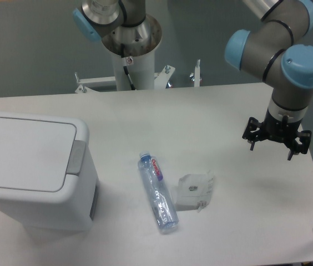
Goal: Open the trash can
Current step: 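Move the open gripper across the table toward the white trash can lid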
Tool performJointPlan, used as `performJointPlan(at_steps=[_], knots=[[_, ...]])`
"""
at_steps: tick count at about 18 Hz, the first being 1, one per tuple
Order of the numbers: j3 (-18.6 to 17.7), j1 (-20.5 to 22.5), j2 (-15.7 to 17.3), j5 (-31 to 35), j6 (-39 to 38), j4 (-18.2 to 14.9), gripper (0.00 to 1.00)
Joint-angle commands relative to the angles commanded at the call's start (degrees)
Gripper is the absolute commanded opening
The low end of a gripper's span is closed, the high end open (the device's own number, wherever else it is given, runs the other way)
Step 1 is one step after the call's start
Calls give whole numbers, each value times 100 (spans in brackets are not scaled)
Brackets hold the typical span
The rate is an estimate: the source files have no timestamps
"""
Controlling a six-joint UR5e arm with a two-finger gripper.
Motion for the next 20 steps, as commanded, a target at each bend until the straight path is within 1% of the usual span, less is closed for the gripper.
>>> performJointPlan(at_steps=[5,8,9,12,15,16,18,20], knots=[[-9,-35,35,-105,0,0,100],[-9,-35,79,-377,35,44,100],[-61,-61,97,-404,9,44,100],[-272,-132,140,-439,-78,210,100],[-325,-176,281,-947,-841,220,100],[-325,-289,281,-1062,-1192,228,100],[-316,-491,273,-1099,-1799,246,100],[-316,-536,264,-1212,-2012,386,100]])
